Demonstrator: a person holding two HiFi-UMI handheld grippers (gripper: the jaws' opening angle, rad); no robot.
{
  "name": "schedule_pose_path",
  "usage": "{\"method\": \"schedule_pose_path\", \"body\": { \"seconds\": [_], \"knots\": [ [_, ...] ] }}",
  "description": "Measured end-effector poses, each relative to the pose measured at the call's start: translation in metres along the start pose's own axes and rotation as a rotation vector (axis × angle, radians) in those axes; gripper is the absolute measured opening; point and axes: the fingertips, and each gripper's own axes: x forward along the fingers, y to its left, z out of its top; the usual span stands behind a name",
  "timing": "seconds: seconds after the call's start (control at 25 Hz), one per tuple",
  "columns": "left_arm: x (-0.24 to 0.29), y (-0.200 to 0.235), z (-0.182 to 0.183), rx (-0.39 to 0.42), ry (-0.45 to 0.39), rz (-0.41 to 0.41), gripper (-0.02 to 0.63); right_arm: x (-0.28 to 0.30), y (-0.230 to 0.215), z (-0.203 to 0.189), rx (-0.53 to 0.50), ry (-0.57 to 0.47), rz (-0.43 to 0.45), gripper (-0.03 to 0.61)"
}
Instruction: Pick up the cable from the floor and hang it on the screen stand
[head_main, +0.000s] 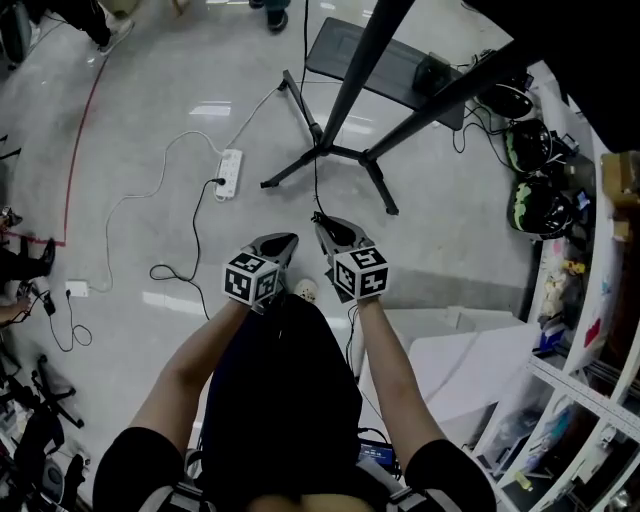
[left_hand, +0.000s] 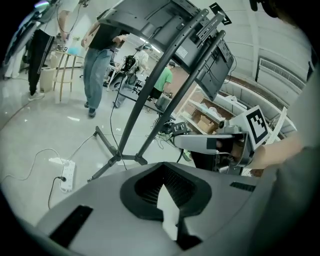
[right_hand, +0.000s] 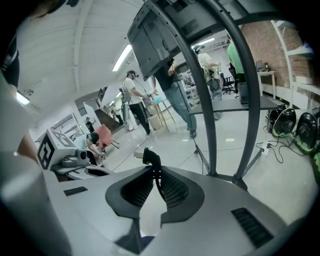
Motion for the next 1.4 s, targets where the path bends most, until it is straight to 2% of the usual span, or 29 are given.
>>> {"method": "schedule_pose_path", "body": {
  "seconds": [0.24, 0.68, 0.88, 1.12, 1.28, 1.4],
  "knots": [
    [-0.024, -0.020, 0.020, 0.025, -0.030, -0.012, 0.006, -0.028, 0.023, 0.036, 0.041, -0.097, -0.014, 0.063],
    [-0.064, -0.060, 0.091, 0.097, -0.106, -0.034, 0.006, -0.090, 0.073, 0.133, -0.036, -0.269, -0.028, 0.063],
    [-0.075, -0.078, 0.119, 0.128, -0.131, -0.068, 0.006, -0.117, 0.085, 0.165, -0.064, -0.340, -0.031, 0.063],
    [-0.086, -0.113, 0.149, 0.181, -0.139, -0.145, 0.006, -0.149, 0.092, 0.203, -0.029, -0.403, -0.019, 0.063],
    [-0.090, -0.131, 0.179, 0.244, -0.155, -0.188, 0.006, -0.172, 0.096, 0.233, -0.074, -0.450, -0.013, 0.063],
    [-0.093, -0.145, 0.204, 0.253, -0.188, -0.212, 0.006, -0.192, 0.095, 0.252, -0.108, -0.479, -0.011, 0.063]
  ]
}}
